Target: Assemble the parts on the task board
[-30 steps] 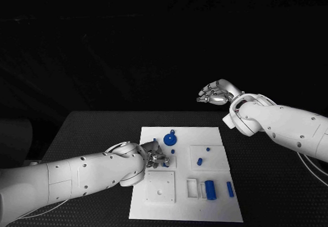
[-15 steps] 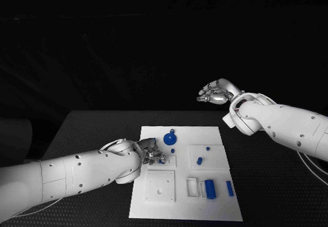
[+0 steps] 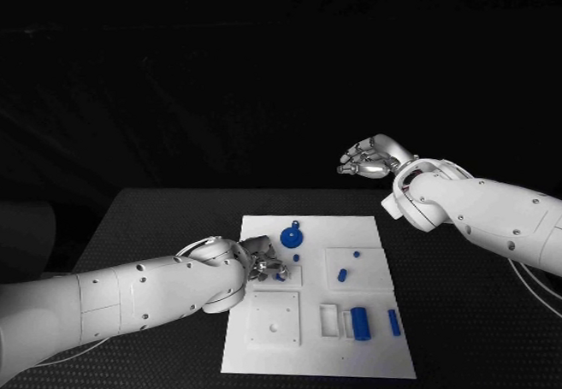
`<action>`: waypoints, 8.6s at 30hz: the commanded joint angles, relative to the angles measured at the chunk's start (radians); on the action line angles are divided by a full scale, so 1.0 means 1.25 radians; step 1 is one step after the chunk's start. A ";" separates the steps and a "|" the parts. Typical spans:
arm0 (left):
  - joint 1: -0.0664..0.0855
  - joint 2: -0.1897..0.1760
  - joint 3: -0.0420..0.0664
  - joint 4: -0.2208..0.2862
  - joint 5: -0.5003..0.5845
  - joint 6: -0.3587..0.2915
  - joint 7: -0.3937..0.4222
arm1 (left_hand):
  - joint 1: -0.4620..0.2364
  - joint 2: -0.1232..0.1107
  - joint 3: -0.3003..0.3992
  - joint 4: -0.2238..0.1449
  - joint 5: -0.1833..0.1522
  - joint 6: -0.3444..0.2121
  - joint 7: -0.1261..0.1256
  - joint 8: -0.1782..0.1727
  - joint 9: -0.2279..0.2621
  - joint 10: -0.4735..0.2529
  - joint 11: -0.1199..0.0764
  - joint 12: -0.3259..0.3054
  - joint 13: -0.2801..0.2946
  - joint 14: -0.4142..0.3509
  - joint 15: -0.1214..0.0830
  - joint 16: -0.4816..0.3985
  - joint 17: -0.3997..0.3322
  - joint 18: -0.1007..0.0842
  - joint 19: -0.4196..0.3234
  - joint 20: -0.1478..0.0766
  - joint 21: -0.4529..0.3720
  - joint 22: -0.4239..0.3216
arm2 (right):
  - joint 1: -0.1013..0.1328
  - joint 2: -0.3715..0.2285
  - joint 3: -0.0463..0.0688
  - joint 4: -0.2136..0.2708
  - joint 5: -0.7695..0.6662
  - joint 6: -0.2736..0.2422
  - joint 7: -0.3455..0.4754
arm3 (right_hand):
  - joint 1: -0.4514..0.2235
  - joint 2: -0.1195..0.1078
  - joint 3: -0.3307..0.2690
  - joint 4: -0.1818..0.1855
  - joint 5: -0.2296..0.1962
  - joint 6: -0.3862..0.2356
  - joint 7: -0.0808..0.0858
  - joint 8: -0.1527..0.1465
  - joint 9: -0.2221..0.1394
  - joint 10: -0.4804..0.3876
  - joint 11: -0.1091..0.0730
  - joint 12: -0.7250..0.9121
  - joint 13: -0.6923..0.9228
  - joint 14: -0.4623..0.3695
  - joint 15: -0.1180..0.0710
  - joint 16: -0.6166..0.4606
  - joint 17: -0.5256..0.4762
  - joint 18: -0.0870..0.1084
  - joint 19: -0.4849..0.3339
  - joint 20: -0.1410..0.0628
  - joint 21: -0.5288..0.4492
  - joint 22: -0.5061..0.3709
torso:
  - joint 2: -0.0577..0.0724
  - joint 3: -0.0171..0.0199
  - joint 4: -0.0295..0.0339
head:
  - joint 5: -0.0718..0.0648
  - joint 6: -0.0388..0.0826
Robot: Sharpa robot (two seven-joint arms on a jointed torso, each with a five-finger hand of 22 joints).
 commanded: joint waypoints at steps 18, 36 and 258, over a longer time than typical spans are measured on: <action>0.000 0.007 0.000 -0.018 -0.031 0.011 -0.008 | 0.015 0.004 0.064 0.033 -0.001 0.148 -0.101 0.034 0.000 -0.017 -0.025 0.009 0.002 0.047 -0.055 0.005 -0.001 0.007 0.007 -0.106 0.006 0.013 | 0.000 0.002 0.000 -0.001 0.000 0.012 0.002 | -0.002 0.009 -0.007 0.002 0.010 -0.005 0.002 0.003 -0.002 0.008 0.001 -0.005 -0.001 0.001 0.006 -0.005 -0.001 0.005 -0.005 0.000 -0.004 0.002 | 0.000 -0.0003 0.0001 | 0.001 0.002; 0.000 0.005 0.000 -0.028 -0.031 0.024 -0.015 | 0.012 0.011 0.061 0.035 -0.005 0.144 -0.102 0.039 -0.002 -0.019 -0.027 0.012 0.001 0.047 -0.056 0.004 -0.002 0.006 0.007 -0.106 0.005 0.012 | 0.000 0.002 0.000 -0.001 0.000 0.011 0.002 | -0.002 0.010 -0.007 0.002 0.015 -0.005 0.002 0.004 -0.003 0.009 0.001 -0.006 -0.001 0.001 0.006 -0.006 -0.002 0.005 -0.005 0.001 -0.005 0.003 | 0.000 -0.0004 -0.0001 | 0.000 0.002; 0.054 0.241 0.088 -0.562 0.185 0.410 0.003 | 0.076 -0.036 -0.080 0.174 -0.307 -0.114 0.004 -0.045 -0.122 -0.176 0.077 -0.233 -0.134 -0.117 0.046 -0.242 -0.071 -0.037 -0.130 -0.049 -0.178 0.008 | -0.003 0.008 0.000 -0.002 0.008 0.020 -0.002 | 0.001 0.008 -0.009 0.008 0.060 -0.016 0.006 0.006 -0.016 0.011 0.004 -0.030 0.000 -0.011 0.012 -0.019 -0.005 0.004 -0.019 0.004 -0.017 0.019 | 0.007 -0.0010 -0.0052 | -0.014 0.032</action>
